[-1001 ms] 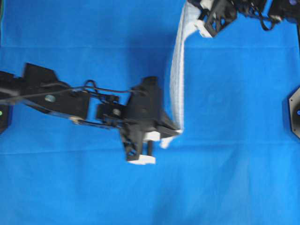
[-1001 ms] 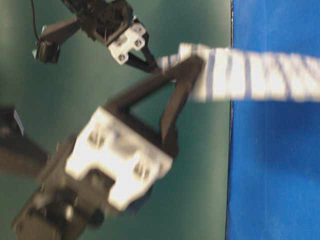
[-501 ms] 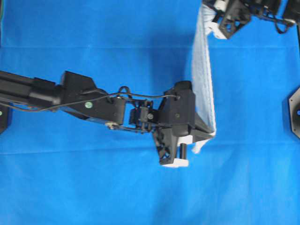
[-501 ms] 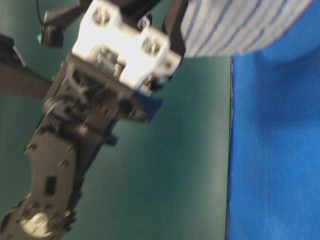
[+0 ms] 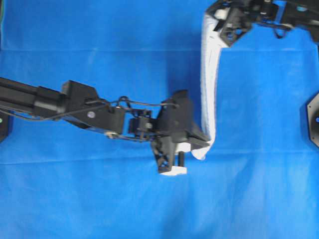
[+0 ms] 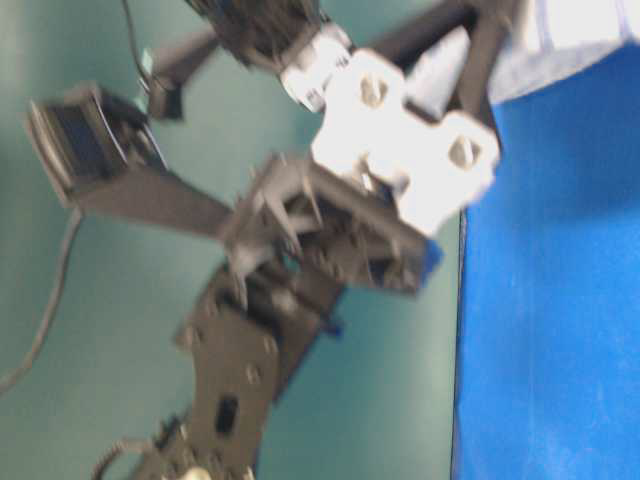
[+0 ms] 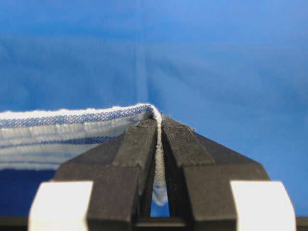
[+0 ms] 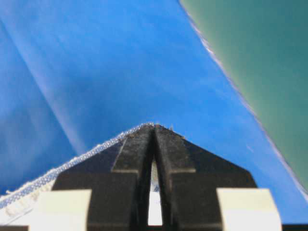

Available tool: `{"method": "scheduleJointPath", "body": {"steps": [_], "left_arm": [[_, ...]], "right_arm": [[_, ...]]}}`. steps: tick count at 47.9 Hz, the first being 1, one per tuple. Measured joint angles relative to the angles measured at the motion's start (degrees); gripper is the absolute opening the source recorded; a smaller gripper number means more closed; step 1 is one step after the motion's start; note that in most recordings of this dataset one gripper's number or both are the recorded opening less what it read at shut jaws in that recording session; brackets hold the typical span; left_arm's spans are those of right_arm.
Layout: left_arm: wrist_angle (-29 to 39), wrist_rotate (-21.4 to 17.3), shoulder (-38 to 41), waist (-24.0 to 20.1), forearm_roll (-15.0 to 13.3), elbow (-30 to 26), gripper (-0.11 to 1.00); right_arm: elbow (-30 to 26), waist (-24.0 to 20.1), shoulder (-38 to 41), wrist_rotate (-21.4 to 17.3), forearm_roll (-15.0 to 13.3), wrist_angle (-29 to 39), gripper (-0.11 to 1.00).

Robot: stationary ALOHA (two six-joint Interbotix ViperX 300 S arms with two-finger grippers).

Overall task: Fold the blue towel.
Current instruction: 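Swing the left gripper's end toward the right gripper, folding the strip in half, then release the folded towel and raise both grippers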

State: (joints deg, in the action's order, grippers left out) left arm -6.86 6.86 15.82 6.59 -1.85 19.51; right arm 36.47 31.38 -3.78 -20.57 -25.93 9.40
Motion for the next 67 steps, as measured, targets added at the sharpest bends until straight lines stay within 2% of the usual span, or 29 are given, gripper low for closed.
{"method": "scheduleJointPath", "body": {"steps": [10,17,38,43,51,53,57,62,64,67], "left_arm": [[-2.55,5.89,-3.6,0.35,0.0,8.44,0.01],[-2.72,9.14,-4.22,0.62,-0.09,11.87,0.01],[-3.08,10.02,-4.22,-0.62,-0.09,13.18,0.01],[-3.08,10.11,-4.22,-0.62,-0.09,13.18,0.1],[-3.08,10.11,-4.22,-0.62,-0.09,13.18,0.41],[-2.9,10.02,-4.31,-0.62,-0.09,13.18,0.48],[-1.85,9.84,-4.92,-0.62,-0.09,13.18,0.58],[0.26,8.96,-7.38,-0.62,-0.09,13.27,0.62],[1.32,8.61,-8.7,-0.79,-0.09,13.27,0.61],[3.08,7.82,-11.07,-1.23,0.0,13.45,0.61]], "right_arm": [[-7.29,-1.85,8.7,0.35,0.0,-0.88,0.02],[-9.76,-2.37,10.55,0.44,-0.09,-0.97,0.02],[-10.02,-2.37,10.55,0.53,-0.18,-0.97,0.02],[-9.93,-2.46,10.55,0.53,-0.26,-0.97,0.02],[-10.02,-2.37,10.55,1.41,-0.62,-0.88,0.03],[-10.02,-2.37,10.55,2.11,-0.62,-0.7,0.09],[-10.02,-2.55,9.84,3.43,-0.7,-0.09,0.33],[-9.93,-3.08,7.29,5.1,-0.7,0.97,0.61],[-9.67,-3.43,6.06,5.71,-0.79,1.41,0.63],[-8.88,-4.22,4.13,6.15,-0.79,1.85,0.57]]}}
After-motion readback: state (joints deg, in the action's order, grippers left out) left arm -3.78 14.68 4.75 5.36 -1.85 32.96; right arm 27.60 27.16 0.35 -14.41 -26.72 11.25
